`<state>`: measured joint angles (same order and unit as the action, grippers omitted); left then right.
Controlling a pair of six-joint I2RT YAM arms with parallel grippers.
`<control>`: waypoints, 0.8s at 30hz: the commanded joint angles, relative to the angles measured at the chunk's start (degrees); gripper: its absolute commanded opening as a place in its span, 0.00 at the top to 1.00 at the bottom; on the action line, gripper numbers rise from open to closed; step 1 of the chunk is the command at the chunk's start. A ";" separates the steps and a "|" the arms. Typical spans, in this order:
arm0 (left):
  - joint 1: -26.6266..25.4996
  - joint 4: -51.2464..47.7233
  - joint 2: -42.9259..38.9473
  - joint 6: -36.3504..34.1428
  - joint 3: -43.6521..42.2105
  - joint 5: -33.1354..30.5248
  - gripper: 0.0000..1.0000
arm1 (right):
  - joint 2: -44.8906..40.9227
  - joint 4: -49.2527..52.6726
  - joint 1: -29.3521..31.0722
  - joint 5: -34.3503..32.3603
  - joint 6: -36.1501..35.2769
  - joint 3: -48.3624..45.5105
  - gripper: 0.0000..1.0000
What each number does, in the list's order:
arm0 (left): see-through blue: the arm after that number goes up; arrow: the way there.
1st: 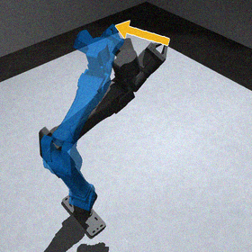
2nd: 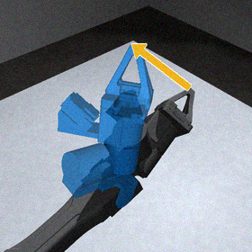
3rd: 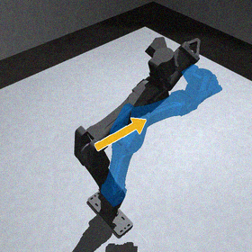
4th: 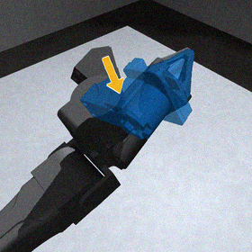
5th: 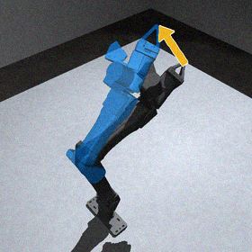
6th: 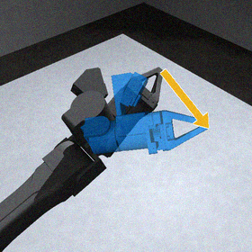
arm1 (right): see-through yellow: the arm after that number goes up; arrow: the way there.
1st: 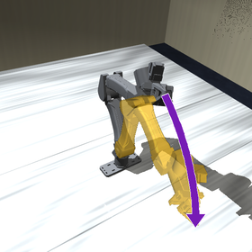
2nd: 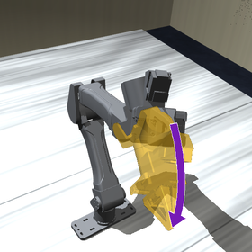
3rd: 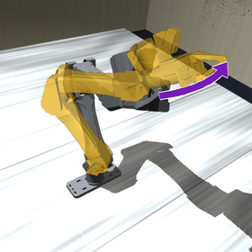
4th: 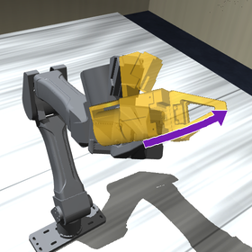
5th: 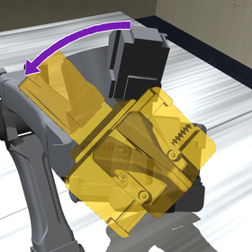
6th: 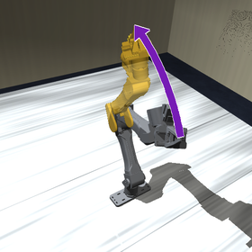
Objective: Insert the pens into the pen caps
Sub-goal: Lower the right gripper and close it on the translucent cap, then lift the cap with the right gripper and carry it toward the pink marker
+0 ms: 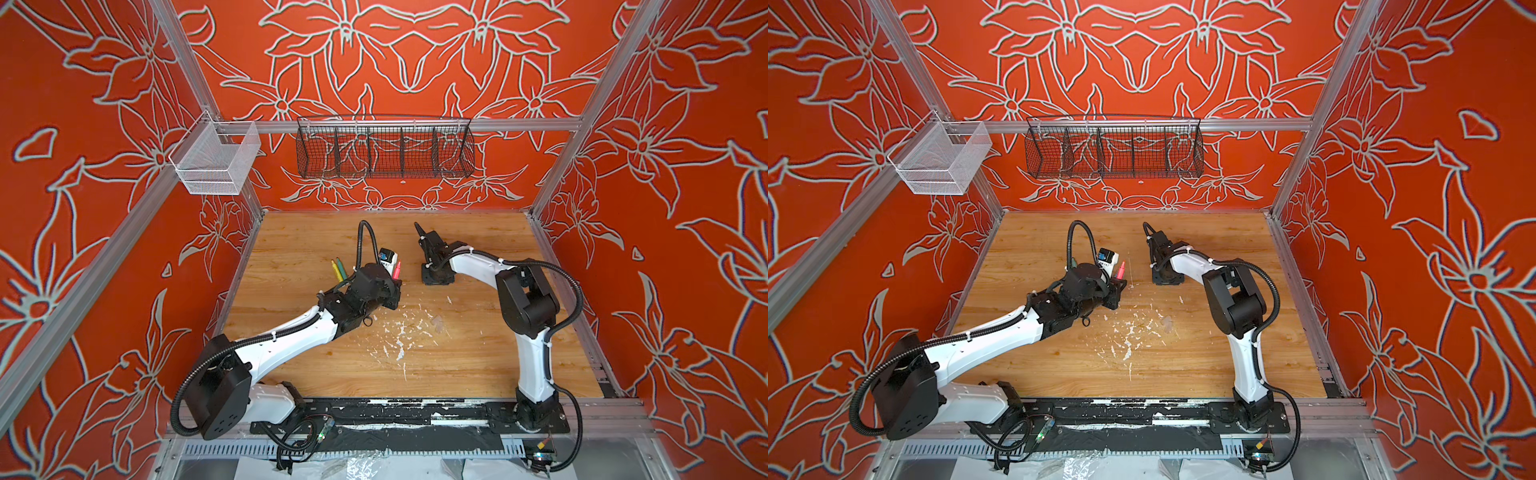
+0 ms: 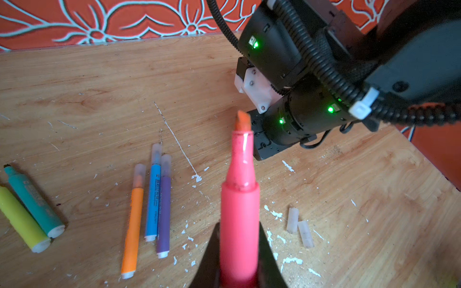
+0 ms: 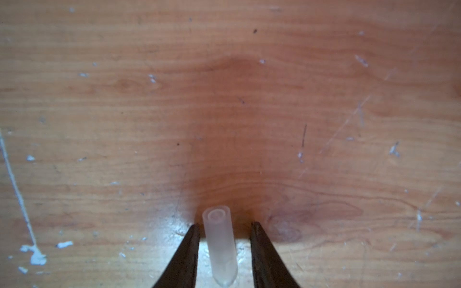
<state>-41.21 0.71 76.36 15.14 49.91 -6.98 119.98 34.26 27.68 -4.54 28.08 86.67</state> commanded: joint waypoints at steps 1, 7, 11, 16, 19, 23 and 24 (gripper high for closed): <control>-0.01 1.81 -1.19 -0.63 -0.55 0.70 1.00 | 4.02 4.10 -0.24 1.11 0.31 -0.48 0.65; -0.02 1.60 -1.02 -0.85 -0.23 1.01 1.00 | 4.01 4.15 -0.18 1.65 0.61 -0.54 0.73; -0.01 2.14 -1.17 -1.08 -0.51 1.86 1.00 | 4.38 4.41 -0.22 2.04 0.60 -0.41 0.79; -0.10 4.51 -2.69 -1.48 -2.40 1.58 1.00 | 4.01 4.54 -0.17 1.19 0.58 -0.62 0.84; -0.10 5.00 -3.78 -1.31 -3.05 0.65 1.00 | 2.80 3.74 -0.18 1.36 0.93 -1.50 0.85; -0.10 9.31 -4.35 -0.71 -5.26 0.52 1.00 | 0.18 1.62 -0.17 2.91 2.01 -3.94 0.87; -0.09 10.15 -4.10 -0.11 -5.60 0.40 1.00 | -0.88 0.84 -0.20 3.15 2.44 -4.94 0.87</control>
<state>-41.21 6.02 73.08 14.37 45.43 -6.00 119.24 32.36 27.66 -3.51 28.97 85.32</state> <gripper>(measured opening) 0.145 0.177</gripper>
